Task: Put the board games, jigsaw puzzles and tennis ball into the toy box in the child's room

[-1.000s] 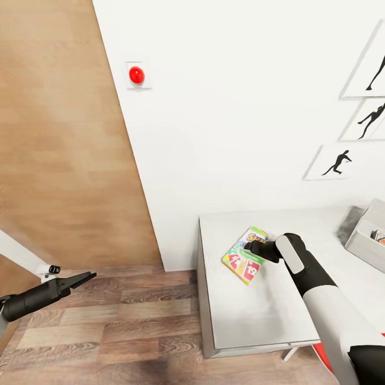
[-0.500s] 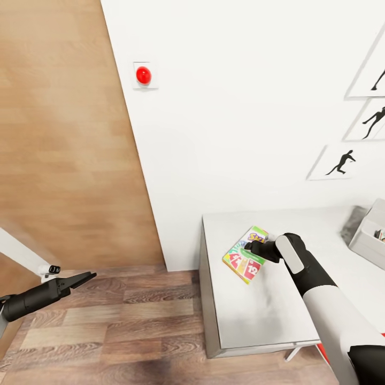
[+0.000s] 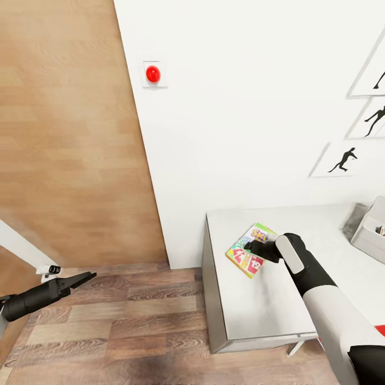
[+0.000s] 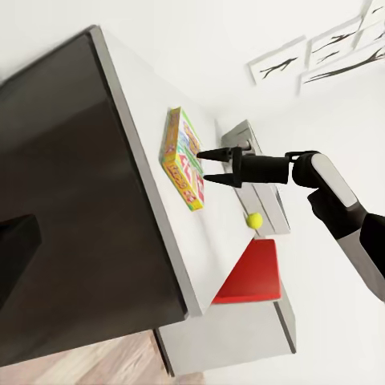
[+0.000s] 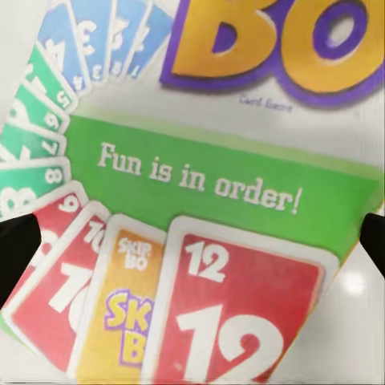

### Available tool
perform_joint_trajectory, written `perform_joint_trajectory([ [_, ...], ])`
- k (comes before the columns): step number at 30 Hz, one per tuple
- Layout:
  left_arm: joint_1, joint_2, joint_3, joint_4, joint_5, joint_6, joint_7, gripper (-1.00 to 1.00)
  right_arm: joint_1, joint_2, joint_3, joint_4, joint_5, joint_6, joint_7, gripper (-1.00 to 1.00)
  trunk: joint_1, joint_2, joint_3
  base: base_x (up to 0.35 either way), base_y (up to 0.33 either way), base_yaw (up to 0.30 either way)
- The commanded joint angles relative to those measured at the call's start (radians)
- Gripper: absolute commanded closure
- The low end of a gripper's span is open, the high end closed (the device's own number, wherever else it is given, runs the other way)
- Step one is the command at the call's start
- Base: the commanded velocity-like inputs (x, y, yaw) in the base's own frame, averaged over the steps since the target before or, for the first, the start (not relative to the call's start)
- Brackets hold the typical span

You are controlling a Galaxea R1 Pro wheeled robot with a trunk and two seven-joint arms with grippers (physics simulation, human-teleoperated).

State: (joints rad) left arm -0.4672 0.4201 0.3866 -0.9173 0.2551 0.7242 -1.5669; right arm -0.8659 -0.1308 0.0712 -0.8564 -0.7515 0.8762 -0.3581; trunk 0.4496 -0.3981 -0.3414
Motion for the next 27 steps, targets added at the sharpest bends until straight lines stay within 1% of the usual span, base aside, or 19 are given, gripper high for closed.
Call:
perform_joint_trajectory([
  [1, -0.001, 0.000, 0.000, 0.000, 0.000, 0.011, -0.004, -1.00, -0.001, -0.001, 0.004, -0.001, -0.011, 0.001, -0.010, -1.00, 0.000, -0.002, -0.002, -0.073, 0.124, 0.000],
  [7, -0.001, 0.000, 0.000, 0.000, 0.000, 0.011, -0.004, -1.00, -0.001, -0.001, 0.004, -0.001, -0.011, 0.001, -0.010, -1.00, 0.000, -0.002, -0.002, -0.074, 0.171, 0.000],
  [13, -0.001, 0.000, 0.000, 0.000, -0.001, 0.011, -0.004, -1.00, -0.001, -0.001, 0.004, -0.001, -0.010, 0.001, -0.010, -1.00, 0.000, -0.002, -0.002, 0.080, 0.027, 0.000],
  [17, -0.001, 0.000, 0.000, 0.000, -0.001, 0.011, -0.004, -1.00, -0.001, -0.001, 0.005, -0.001, -0.011, 0.001, -0.010, -1.00, 0.000, -0.002, -0.002, 0.125, -0.047, 0.000],
  [23, -0.001, -0.001, 0.000, 0.000, -0.002, 0.011, -0.004, -1.00, -0.001, -0.002, 0.005, -0.001, -0.011, 0.001, -0.010, -1.00, 0.000, -0.002, -0.002, 0.156, -0.150, 0.000],
  [27, -0.001, -0.001, -0.001, 0.000, -0.002, 0.011, -0.004, -1.00, -0.001, -0.002, 0.005, -0.001, -0.011, 0.001, -0.010, -1.00, 0.000, -0.002, -0.002, 0.001, -0.012, 0.000],
])
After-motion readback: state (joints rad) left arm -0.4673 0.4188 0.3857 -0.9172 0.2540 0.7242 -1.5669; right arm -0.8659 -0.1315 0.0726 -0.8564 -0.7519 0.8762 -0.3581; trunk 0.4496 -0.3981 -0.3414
